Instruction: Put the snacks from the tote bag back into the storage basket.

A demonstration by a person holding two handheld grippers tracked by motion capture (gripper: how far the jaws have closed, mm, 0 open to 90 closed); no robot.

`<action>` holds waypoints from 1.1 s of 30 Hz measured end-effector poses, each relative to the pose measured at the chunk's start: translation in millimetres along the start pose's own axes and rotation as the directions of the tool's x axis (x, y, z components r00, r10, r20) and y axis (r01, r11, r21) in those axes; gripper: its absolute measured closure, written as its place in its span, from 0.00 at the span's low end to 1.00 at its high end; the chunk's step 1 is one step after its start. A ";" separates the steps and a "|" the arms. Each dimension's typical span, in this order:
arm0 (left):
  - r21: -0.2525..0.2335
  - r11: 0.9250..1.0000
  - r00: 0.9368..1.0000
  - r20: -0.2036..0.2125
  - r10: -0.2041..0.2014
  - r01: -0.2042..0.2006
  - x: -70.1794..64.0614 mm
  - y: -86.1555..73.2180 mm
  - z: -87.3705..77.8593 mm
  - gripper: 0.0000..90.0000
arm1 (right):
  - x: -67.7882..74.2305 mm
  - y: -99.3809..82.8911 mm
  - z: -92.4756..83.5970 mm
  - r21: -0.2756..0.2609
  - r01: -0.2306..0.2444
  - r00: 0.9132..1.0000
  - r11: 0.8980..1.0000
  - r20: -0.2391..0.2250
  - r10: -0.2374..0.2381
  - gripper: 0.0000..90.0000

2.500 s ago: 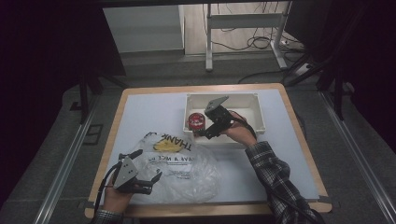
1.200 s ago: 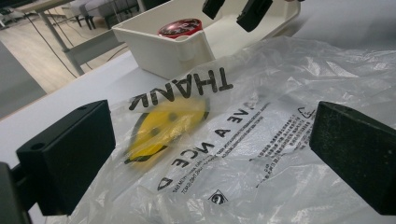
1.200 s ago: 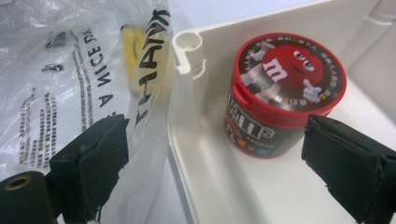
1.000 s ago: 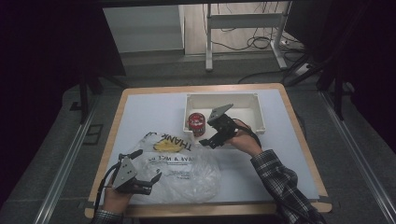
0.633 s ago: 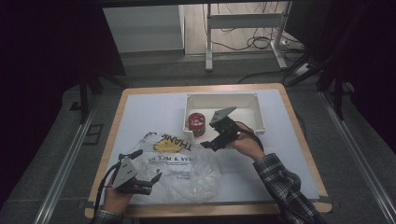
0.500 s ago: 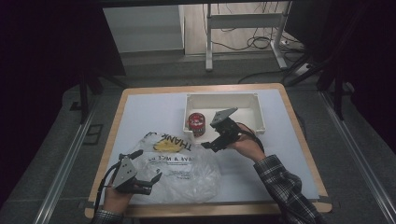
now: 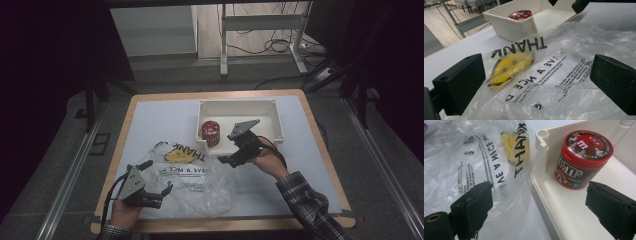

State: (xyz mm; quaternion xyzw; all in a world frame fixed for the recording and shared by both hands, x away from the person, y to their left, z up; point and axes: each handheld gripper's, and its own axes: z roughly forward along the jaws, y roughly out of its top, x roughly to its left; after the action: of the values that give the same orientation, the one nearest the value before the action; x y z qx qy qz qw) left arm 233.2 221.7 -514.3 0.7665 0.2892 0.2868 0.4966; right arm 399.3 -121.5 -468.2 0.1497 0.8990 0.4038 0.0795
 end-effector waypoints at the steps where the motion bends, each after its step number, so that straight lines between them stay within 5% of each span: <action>1: -0.001 1.000 1.000 0.001 -0.002 0.002 0.2 0.0 -0.1 0.00 | 0.7 -0.4 -0.8 -0.001 0.001 1.000 1.000 0.001 -0.001 0.08; 19: -0.007 0.999 0.999 0.010 -0.040 0.040 2.7 -1.0 -0.6 0.00 | 11.6 -20.6 -23.3 -0.028 -0.014 1.000 1.000 0.020 0.014 0.08; 33: -0.005 0.999 0.999 0.009 -0.042 0.042 2.7 -1.2 -0.4 0.00 | 23.1 -49.3 -43.7 -0.107 -0.030 0.999 0.994 0.034 0.034 0.07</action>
State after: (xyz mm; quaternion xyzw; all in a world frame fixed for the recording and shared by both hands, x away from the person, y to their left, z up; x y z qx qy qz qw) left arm 234.5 224.3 -514.8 0.7602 0.3022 0.2739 0.5057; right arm 355.9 -175.5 -476.9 0.1670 0.8721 0.4497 0.0968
